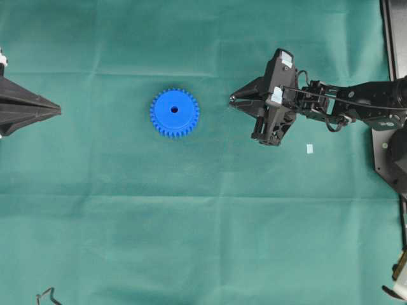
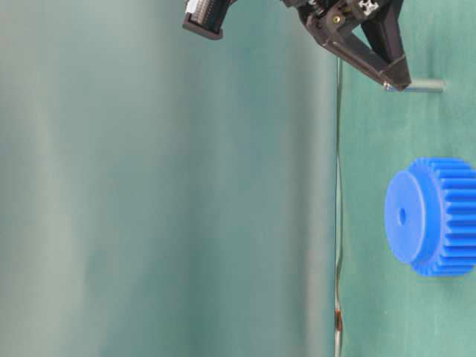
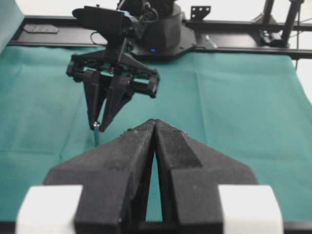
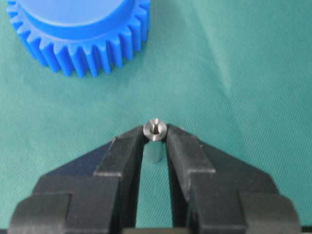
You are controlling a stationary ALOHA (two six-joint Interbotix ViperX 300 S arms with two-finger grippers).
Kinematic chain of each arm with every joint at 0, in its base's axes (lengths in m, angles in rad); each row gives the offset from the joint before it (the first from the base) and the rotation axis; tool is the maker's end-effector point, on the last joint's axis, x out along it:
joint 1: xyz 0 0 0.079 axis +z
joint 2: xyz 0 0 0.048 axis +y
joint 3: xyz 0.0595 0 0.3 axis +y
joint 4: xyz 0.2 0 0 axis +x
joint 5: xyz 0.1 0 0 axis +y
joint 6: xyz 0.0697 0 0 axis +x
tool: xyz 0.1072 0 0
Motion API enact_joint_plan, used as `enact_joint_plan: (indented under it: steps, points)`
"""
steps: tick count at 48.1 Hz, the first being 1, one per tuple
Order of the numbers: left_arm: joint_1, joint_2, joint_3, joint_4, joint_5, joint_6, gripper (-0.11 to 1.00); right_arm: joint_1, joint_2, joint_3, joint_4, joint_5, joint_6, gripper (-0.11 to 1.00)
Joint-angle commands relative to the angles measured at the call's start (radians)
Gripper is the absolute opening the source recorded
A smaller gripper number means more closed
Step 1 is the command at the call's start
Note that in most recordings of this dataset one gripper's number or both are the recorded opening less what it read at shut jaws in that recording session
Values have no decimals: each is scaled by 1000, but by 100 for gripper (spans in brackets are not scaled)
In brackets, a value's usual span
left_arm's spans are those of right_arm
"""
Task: Insert the shaft into the center hole of the gear.
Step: 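Lower the right gripper and close it on the silver shaft, then lift the shaft and carry it left over the blue gear's center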
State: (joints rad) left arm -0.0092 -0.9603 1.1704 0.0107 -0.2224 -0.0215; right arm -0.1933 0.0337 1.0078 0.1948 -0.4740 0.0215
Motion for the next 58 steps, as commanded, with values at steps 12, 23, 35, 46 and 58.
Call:
enact_joint_plan:
  steps: [12,23,35,46,58]
  points:
    - [-3,6,-23,3,2,-2,0,0,-18,-14,0,0,2,17]
    - [-3,5,-25,2,2,-3,0,-2,-100,-15,0,61,-12,17]
    - [-3,5,-25,3,2,-3,0,-2,-209,-23,-3,175,-14,17]
    - [-3,5,-25,2,2,-3,0,0,-236,-41,-6,222,-14,17]
    - [-3,6,-25,3,2,-3,0,12,-207,-87,-8,229,-14,17]
